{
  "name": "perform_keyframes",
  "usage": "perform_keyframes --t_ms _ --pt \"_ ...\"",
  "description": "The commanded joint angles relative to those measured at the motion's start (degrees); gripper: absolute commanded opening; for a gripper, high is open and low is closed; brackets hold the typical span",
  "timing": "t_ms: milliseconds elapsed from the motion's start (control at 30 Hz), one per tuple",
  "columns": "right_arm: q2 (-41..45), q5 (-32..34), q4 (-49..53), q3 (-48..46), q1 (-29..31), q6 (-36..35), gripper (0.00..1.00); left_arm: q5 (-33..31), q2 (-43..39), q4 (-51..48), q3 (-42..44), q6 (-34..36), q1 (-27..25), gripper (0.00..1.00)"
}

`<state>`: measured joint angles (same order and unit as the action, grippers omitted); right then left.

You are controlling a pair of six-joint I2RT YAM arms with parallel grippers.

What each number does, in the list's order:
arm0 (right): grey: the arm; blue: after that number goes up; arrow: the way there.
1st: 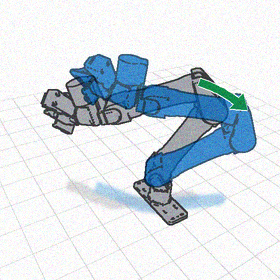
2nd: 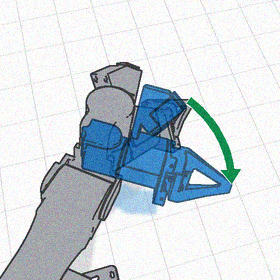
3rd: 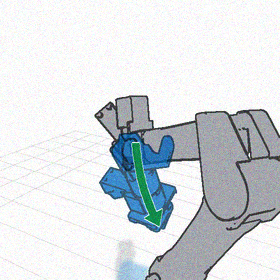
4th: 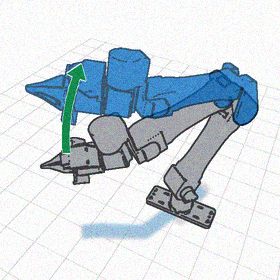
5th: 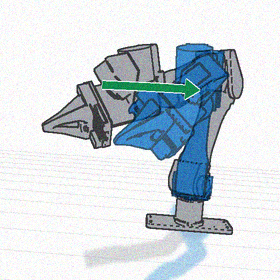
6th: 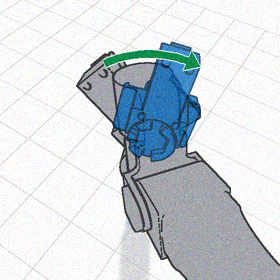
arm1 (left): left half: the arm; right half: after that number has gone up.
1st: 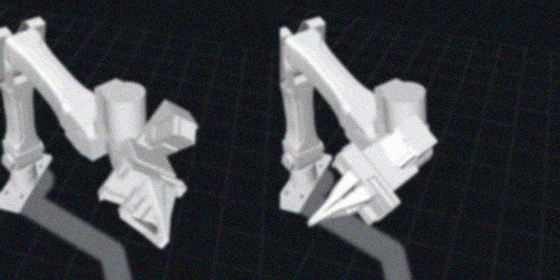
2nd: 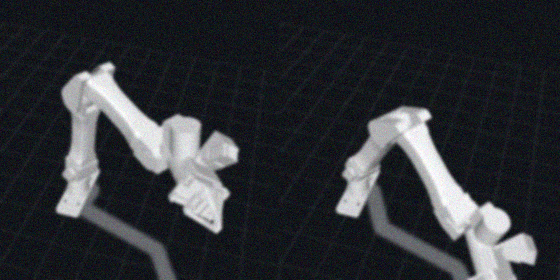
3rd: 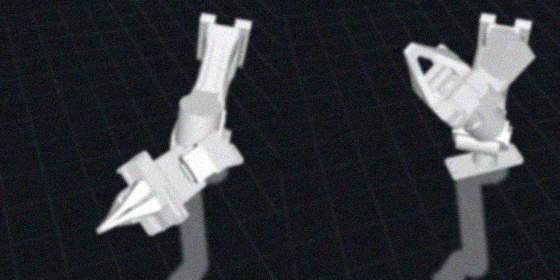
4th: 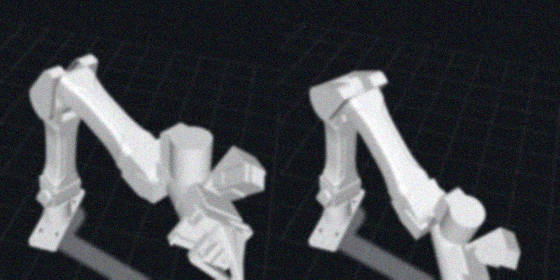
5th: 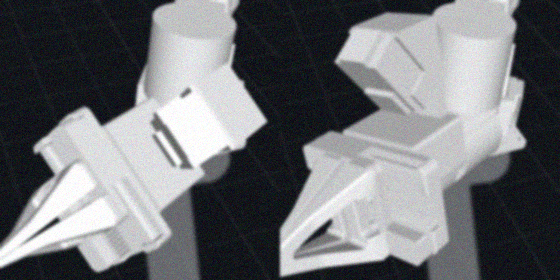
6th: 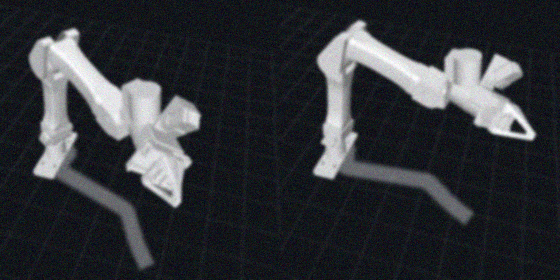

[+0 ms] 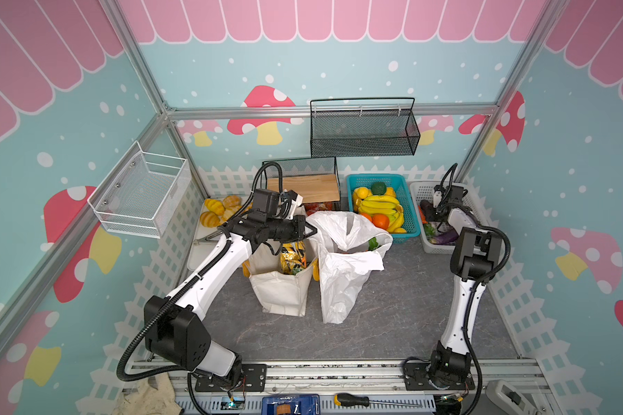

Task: Place the mixed food into the grocery bags and tie them
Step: 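Move the right gripper to the white basket and grasp the purple eggplant, then carry the purple eggplant into the plastic bag held by the left gripper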

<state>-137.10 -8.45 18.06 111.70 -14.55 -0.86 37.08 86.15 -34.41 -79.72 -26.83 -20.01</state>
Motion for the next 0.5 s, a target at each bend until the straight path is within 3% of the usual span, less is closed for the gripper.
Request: perform_keyframes --t_ms 0,267,467 --pt "9.1 -2.1 -0.5 -3.4 0.3 -0.2 0.23 0.2 -0.1 0.5 0.1 -0.3 -0.2 0.00" --pt "32.1 -7.8 -13.2 -26.2 0.4 7.8 0.20 0.2 -0.3 0.4 0.2 -0.2 -0.2 0.00" --pt "57.2 -20.0 -28.7 -53.5 3.9 17.3 0.19 0.1 -0.5 0.5 0.1 0.0 -0.1 0.00"
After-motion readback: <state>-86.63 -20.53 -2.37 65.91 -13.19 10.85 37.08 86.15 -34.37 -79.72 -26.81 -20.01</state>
